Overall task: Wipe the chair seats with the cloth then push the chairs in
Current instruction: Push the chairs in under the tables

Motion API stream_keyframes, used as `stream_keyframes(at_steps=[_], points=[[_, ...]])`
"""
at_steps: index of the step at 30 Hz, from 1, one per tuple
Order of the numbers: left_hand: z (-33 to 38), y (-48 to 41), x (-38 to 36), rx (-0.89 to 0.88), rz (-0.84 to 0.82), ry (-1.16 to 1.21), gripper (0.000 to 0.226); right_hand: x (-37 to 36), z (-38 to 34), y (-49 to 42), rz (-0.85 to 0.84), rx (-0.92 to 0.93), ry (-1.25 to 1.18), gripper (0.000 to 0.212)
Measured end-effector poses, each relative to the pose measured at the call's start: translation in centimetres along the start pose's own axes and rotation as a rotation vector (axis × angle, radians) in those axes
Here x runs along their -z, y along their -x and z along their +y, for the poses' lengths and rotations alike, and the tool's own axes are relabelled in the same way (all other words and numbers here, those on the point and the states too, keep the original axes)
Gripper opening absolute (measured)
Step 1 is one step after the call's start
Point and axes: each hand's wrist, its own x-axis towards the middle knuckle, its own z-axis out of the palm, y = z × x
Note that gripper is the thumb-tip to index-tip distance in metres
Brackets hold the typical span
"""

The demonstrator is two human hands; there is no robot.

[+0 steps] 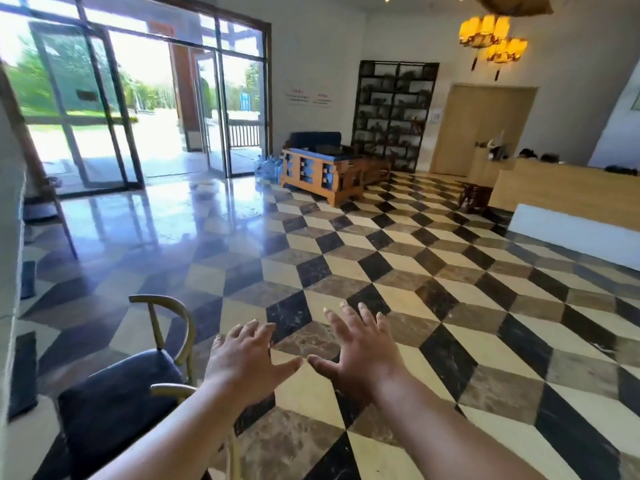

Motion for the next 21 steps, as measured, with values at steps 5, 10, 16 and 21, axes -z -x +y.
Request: stream_keyframes(at_steps=[5, 10, 16, 21], points=[[-5.0, -7.9, -1.1, 0.134, -0.025, 0.069, 0.113, -0.9, -1.5, -10.6, -0.038, 0.09, 0.045, 0.103], [-9.7, -14.0, -0.7, 0.237, 0.01, 0.097, 0.11, -0.7, -3.9, -20.3, -0.005, 0.208, 0.036, 0.098], [-15.0, -17.8, -0.9, 0.445, 0.035, 0.062, 0.108, -3.1, -8.3, -30.1, -0.017, 0.434, -0.017, 0.098], [-18.8, -17.7, -1.5, 0.749, 0.006, 0.025, 0.107, -7.5, -12.5, -37.3, -0.077, 0.672, -0.033, 0.101]])
